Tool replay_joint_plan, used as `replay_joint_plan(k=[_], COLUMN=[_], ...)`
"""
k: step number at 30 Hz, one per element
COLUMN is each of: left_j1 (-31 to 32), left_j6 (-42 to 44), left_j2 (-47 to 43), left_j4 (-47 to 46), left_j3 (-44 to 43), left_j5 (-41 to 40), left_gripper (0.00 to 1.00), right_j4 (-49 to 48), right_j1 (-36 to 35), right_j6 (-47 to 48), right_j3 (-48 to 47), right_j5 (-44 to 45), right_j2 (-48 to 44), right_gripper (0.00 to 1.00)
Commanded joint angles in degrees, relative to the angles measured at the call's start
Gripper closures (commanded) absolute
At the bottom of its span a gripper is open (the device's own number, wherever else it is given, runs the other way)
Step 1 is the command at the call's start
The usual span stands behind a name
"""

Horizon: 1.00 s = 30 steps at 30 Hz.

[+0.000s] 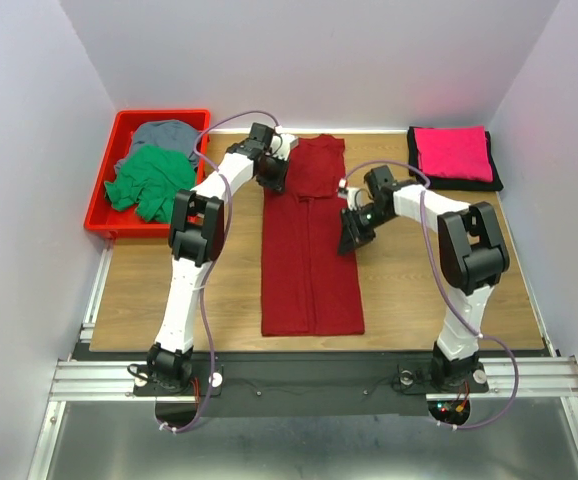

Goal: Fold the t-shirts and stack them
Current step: Fold the tshirt

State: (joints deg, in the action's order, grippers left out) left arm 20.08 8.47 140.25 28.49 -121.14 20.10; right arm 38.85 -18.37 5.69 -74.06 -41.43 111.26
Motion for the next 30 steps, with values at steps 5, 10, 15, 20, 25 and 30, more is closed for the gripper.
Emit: replay_joint_plan(k=[5,10,15,20,25,30], left_j1=[-1.3,-1.4,-1.4,-2.1,-3.2,-3.3], left_j6=[-1.3,-2.1,-1.7,-1.3,-1.3,-0.1], left_j2=[4.5,4.9,5.7,7.1,9.3,7.4], left_j4=[-0.8,-2.0,-2.3,-2.6,-3.3,-3.2], left_j3=[-7.4,-7.5,-8.4,-10.3,-14.0,-13.0], left_j5=[-1.3,-0.6,-0.7,-1.5,-1.3,1.9], left_gripper=[0.75,0.75,0.75,0.74,0.72,0.66], right_j4=[-7.1,-9.8,-10.8,-11.4,-11.4,-11.3], right_j1=[3.5,3.7,3.8,3.7,3.7,3.8], right_j6=[-3.2,-7.0,-9.1,-10.6,-10.7,-10.5], right_j3=[-12.6,-23.2,-27.6,-27.9,-27.2,-25.4], right_j5=[6.2,8.7,12.8,12.9,13.0,12.4], right_j2=[8.5,16.9,21.4,22.6,22.3,19.4], right_gripper=[0.77,0.80,0.82,0.82,0.82,0.79])
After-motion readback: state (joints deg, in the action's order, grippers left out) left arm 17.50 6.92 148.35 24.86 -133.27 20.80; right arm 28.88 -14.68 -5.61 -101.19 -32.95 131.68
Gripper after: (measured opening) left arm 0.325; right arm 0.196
